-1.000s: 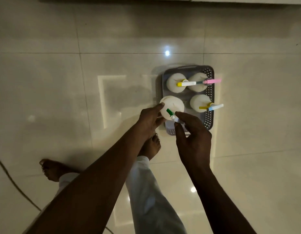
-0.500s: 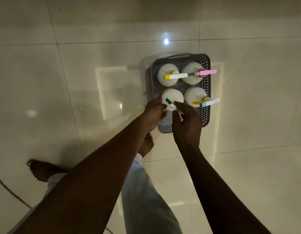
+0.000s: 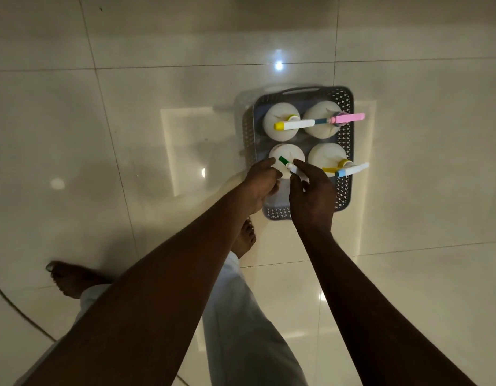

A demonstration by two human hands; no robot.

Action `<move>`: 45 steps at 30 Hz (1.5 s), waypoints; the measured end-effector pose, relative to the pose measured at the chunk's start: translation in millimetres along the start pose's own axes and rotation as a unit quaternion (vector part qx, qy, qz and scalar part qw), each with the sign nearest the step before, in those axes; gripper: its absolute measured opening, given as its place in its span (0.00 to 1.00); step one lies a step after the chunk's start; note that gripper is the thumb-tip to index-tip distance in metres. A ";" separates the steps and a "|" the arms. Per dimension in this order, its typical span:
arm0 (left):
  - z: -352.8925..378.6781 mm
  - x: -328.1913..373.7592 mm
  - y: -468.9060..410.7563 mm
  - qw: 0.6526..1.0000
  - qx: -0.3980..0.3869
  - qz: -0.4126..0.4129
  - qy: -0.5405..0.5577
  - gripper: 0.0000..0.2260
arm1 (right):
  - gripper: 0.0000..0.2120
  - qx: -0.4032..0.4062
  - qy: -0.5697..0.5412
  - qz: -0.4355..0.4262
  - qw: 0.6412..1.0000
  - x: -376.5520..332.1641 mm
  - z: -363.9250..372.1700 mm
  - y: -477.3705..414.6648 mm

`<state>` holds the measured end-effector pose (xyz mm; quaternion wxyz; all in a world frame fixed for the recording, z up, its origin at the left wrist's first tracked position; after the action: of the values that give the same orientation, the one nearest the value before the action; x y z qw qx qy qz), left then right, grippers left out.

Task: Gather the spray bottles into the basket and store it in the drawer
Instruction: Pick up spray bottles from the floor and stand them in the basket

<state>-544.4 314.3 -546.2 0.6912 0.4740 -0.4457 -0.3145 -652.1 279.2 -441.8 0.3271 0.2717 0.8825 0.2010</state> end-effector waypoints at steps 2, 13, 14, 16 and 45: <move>-1.8 2.2 3.2 1.000 -0.002 0.003 -0.010 0.23 | 0.17 0.000 0.008 -0.003 1.000 -4.8 0.6 1.7; -37.8 60.2 91.8 0.985 0.042 0.091 -0.138 0.16 | 0.22 0.002 -0.003 -0.041 0.999 -62.5 -39.2 48.8; -42.4 67.8 109.4 0.984 0.045 0.103 -0.138 0.17 | 0.21 -0.002 -0.010 -0.047 0.999 -73.4 -45.6 57.4; -49.9 88.6 150.5 0.980 0.052 0.136 -0.138 0.16 | 0.20 -0.012 -0.022 -0.057 0.998 -97.7 -60.9 77.4; -175.1 402.3 588.1 0.920 0.137 0.350 -0.109 0.13 | 0.15 -0.135 -0.076 -0.190 0.969 -464.5 -269.1 293.0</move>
<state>-214.1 242.6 105.1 0.6329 0.3402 -0.6944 -0.0380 -438.3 173.9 121.4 0.4589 0.0667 0.8552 0.2314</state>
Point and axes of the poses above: each hand's wrist, its own y-axis away from the middle knuckle, its own z-axis out of the palm, x = y × z, the point moved 8 cm from there along -y, towards the middle knuckle, and after that the axes turned 11 degrees about z, right-handed, at the moved point
